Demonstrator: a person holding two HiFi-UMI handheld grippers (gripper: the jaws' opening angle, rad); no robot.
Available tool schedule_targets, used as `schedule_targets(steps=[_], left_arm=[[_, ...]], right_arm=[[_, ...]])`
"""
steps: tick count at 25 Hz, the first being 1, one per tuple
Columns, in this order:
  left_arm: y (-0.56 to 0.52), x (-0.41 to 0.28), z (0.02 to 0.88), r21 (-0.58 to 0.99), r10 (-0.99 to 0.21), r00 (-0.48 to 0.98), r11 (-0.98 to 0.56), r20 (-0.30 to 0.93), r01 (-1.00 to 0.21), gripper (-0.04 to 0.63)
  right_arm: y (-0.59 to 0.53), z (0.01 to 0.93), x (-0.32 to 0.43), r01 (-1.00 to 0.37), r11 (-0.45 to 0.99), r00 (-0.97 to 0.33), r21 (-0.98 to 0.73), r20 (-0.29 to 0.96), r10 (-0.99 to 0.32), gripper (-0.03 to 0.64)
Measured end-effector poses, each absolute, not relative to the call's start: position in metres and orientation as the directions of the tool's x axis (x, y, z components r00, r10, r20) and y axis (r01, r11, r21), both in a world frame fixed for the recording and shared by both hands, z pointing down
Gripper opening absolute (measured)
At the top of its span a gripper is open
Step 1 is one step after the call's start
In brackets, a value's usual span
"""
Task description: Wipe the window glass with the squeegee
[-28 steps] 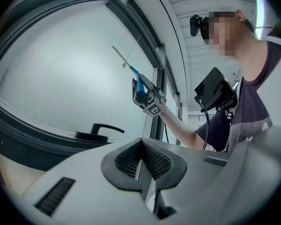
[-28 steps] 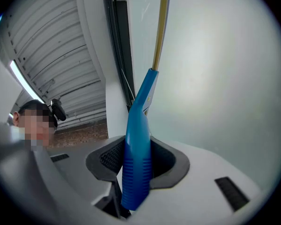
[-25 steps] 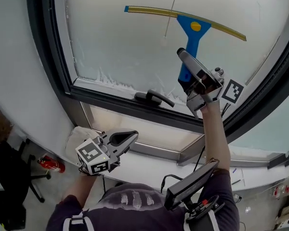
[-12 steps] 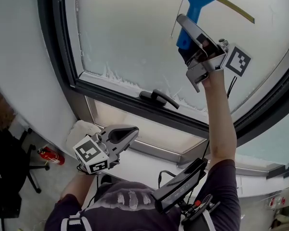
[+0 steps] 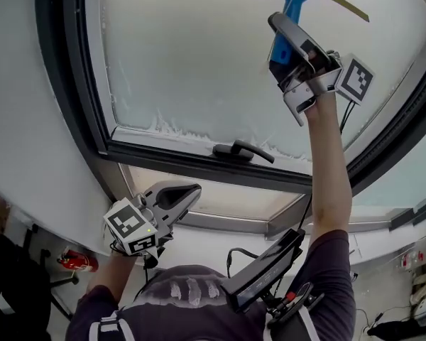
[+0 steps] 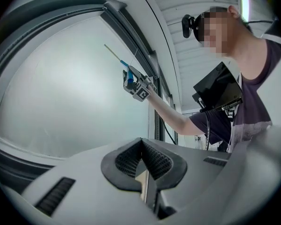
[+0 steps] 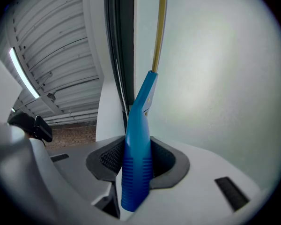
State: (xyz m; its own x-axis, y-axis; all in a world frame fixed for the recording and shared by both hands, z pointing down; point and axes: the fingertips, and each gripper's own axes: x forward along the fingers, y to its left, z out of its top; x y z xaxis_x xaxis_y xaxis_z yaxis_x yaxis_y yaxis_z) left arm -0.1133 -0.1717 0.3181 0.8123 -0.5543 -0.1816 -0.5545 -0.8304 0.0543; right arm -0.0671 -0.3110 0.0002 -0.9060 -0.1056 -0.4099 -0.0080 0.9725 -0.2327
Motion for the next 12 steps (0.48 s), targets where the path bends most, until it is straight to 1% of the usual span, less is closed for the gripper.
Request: schedule_targets(steps=[6,12], left_arm=[[-0.173,-0.124,0.317,0.057,-0.503,0.844,-0.863,-0.186,-0.501,0.008],[-0.175,-0.127,0.321,0.074,-0.504,0.842,-0.863,-0.192,-0.5,0.008]], right_arm=[[-0.317,0.001,-0.073,-0.029,0.962,-0.885,-0.273,-0.439,-0.151,0.132],[-0.32,0.003,-0.073,-0.014,0.953,-0.883,-0.303,-0.443,-0.154,0.132]])
